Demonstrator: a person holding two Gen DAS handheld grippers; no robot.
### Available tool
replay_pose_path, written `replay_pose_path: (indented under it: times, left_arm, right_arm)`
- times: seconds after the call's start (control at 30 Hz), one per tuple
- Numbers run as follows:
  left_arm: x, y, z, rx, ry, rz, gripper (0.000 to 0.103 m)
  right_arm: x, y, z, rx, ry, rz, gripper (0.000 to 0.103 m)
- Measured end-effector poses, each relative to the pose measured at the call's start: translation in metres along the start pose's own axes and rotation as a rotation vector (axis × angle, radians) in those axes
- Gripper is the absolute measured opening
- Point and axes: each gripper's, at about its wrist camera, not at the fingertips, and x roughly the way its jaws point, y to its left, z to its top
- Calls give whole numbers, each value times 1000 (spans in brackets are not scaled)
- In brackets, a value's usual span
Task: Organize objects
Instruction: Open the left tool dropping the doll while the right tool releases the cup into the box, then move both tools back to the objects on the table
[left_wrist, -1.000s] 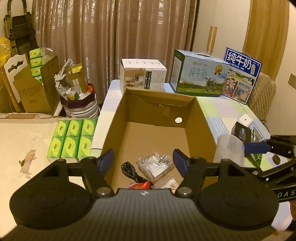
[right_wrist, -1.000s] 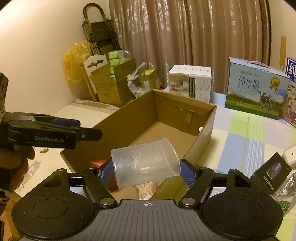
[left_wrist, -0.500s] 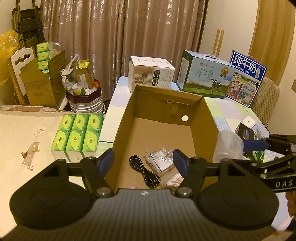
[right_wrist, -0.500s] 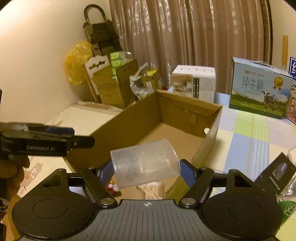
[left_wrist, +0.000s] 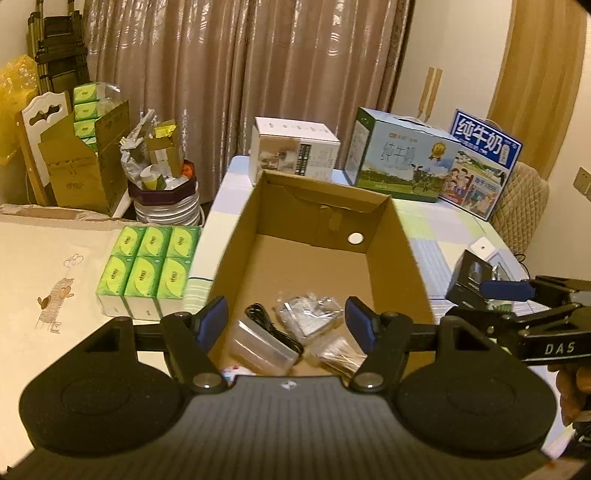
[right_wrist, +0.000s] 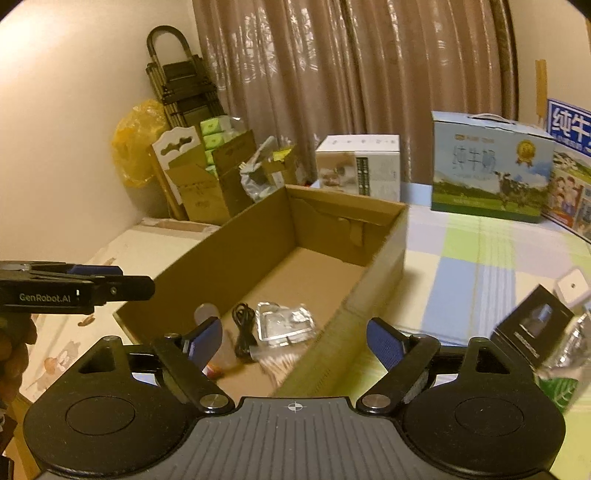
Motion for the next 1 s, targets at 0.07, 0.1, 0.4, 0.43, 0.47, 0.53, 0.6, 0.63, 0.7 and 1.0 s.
replay_pose_path:
  times: [0.07, 0.1, 0.4, 0.43, 0.47, 0.53, 0.6, 0.63, 0.7, 1.0]
  left_arm:
    - [-3, -7, -1, 5, -1, -10, 65]
    - [-5, -12, -1, 8, -2, -14, 65]
    - [-23, -51, -5, 27, -13, -43, 65]
    - [-25, -56, -5, 30, -15, -45, 65]
    - [-27, -61, -5, 32, -17, -48, 65]
    - [-29, -72, -5, 35, -19, -58, 67]
    - [-31, -85, -5, 40, -23, -69, 69]
    - [-31, -92, -4, 44, -25, -76, 70]
    - [-32, -105, -5, 49, -28, -90, 74]
    - [-15, -174, -15, 96, -28, -163, 87]
  right_arm:
    - [-7, -5, -3, 11, -2, -10, 83]
    - [-12, -8, -4, 19, -6, -13, 83]
    - [-60, -29, -12, 45, -37, -68, 83]
    - [-65, -33, -13, 48, -41, -76, 83]
    - [-71, -36, -14, 51, -45, -84, 83]
    - [-85, -46, -18, 62, -59, -100, 83]
    - [-98, -56, -22, 72, -70, -119, 83]
    - [-106, -62, -26, 76, -77, -132, 83]
    - [-120, -74, -32, 84, -89, -167, 83]
    - [-174, -141, -80, 178, -120, -344, 83]
